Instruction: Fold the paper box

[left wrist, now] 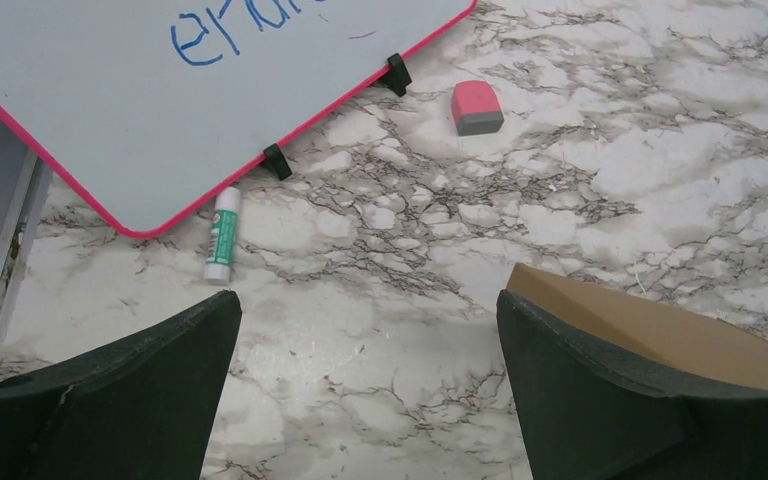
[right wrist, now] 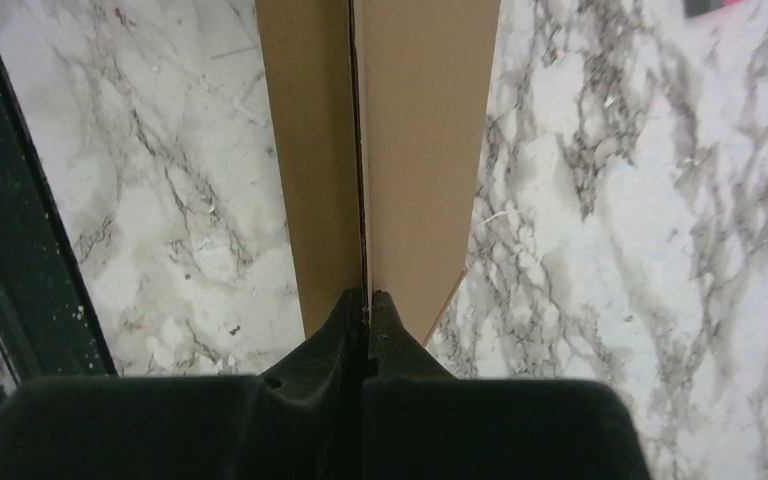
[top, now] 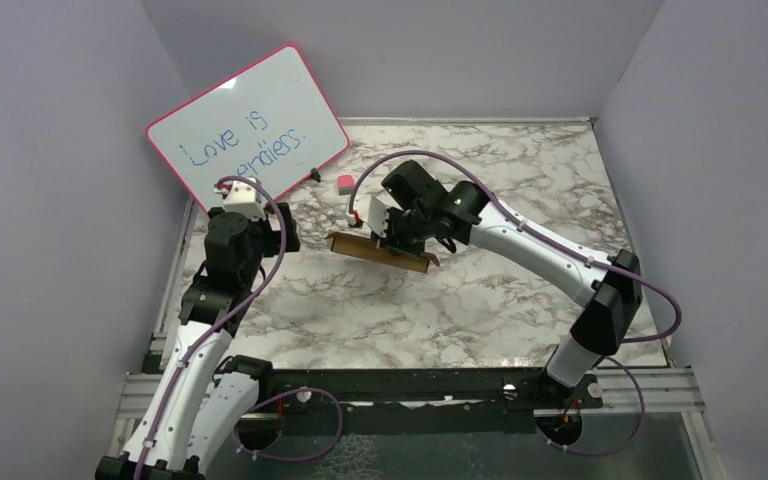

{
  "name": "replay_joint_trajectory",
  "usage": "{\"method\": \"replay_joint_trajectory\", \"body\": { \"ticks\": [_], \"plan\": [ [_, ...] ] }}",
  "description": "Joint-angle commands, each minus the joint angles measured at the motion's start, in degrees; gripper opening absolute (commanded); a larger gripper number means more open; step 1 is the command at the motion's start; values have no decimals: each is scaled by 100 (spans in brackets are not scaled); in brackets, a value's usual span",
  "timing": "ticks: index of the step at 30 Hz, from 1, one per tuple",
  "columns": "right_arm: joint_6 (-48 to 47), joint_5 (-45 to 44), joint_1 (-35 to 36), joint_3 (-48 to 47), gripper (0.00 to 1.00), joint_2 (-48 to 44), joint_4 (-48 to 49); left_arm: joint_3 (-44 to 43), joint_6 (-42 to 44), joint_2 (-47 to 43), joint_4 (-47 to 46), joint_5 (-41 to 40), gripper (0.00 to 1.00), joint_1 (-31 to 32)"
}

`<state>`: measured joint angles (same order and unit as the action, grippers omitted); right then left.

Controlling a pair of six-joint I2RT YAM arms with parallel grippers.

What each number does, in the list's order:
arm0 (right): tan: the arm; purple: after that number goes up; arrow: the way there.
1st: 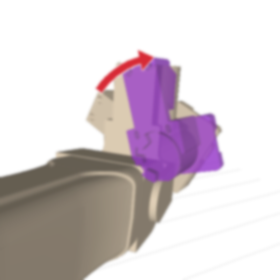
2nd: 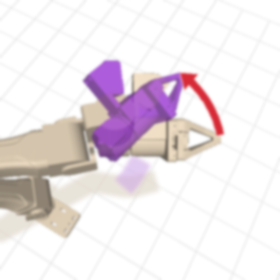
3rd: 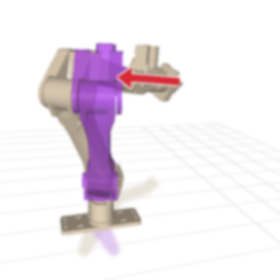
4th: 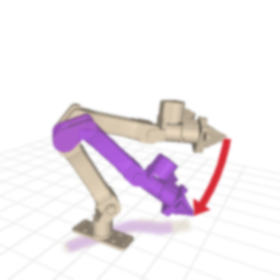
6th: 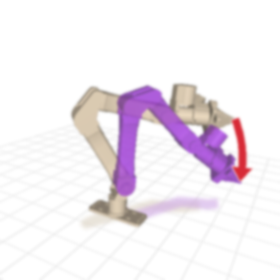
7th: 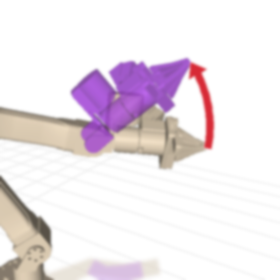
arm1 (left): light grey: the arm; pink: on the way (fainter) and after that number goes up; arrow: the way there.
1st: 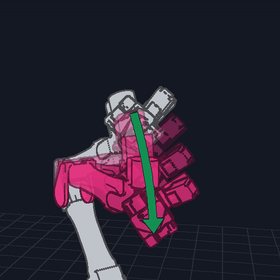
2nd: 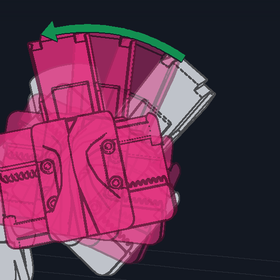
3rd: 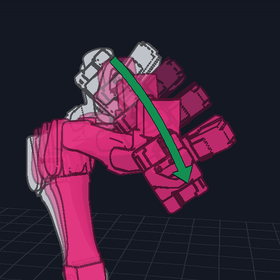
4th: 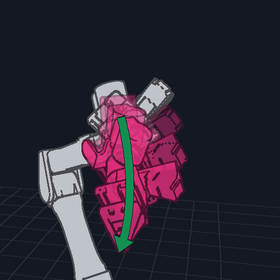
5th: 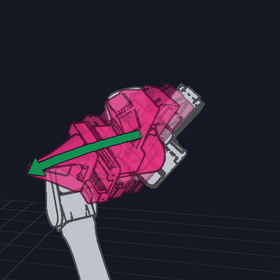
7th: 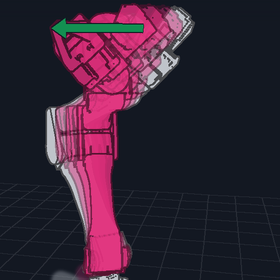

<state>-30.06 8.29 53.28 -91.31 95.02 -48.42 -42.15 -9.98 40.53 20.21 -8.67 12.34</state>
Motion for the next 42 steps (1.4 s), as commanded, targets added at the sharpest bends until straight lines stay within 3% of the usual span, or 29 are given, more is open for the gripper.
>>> {"method": "replay_joint_trajectory", "body": {
  "ticks": [1,9,20,22,25,30,42],
  "plan": [
    [-222,944,-305,-289,1,435,-994,201,70,50,-182,-65,99,-138],
    [-613,1466,-597,-728,2,1273,-1324,412,303,96,-320,714,99,-301],
    [-793,1208,-913,-1232,27,1803,-1235,490,480,249,-465,1475,99,-302],
    [-816,1144,-936,-1274,28,1793,-1176,489,489,292,-486,1638,99,-300],
    [-815,1023,-978,-1328,26,1758,-1084,480,497,347,-492,1754,99,-302],
    [-864,1279,-1061,-1491,1,1730,-1164,482,511,350,-491,1803,99,-302],
    [-1233,2213,-1142,-1777,1,1773,-1921,540,549,115,-634,2224,99,-302]
  ]
}}
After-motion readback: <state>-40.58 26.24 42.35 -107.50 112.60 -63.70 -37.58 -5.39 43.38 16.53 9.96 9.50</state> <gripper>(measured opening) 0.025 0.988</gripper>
